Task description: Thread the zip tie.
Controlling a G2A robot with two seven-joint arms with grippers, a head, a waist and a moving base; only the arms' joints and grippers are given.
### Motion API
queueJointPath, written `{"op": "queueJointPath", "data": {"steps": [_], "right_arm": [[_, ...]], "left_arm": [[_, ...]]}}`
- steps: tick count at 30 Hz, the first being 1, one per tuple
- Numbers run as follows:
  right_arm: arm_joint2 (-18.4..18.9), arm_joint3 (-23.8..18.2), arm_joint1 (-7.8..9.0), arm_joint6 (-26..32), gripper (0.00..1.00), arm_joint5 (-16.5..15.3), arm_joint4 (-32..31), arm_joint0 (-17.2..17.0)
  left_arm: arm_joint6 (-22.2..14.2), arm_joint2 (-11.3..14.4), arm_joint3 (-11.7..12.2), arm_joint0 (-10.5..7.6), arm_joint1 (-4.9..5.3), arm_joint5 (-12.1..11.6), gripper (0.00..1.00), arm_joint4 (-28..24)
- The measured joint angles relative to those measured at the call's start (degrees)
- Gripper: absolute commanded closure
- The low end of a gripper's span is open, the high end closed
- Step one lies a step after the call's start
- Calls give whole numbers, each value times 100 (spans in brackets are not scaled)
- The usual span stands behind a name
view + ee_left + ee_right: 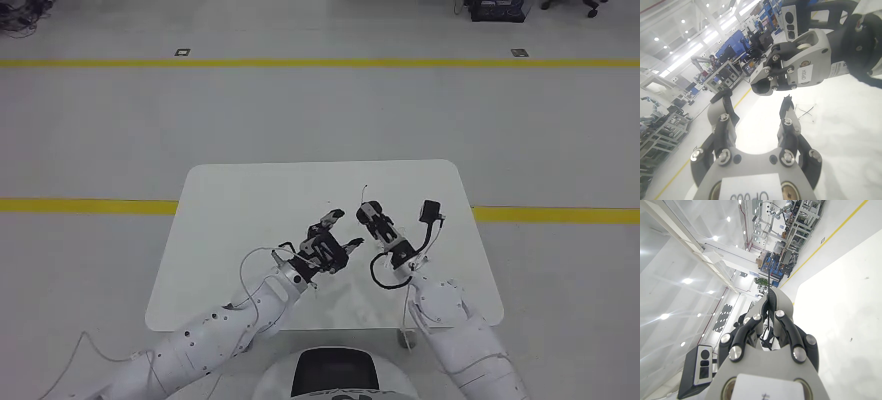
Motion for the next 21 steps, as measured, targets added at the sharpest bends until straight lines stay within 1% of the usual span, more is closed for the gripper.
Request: {"op": "queueJointPath", "data": {"steps": [6,11,14,21], "right_arm": [[-67,142,9,85,100,0,63,73],[-78,154,19,152,100,0,175,87],[-73,123,30,221,100,0,213,77],[-54,70,55,295,100,0,231,50]], "left_arm": [[40,-48,-6,47,-11,-27,52,0],[61,-107,29,90,-21,-61,53,0],[11,-146,30,114,-31,-26,53,0],[-2,-168,22,120,-60,33,57,0]]}}
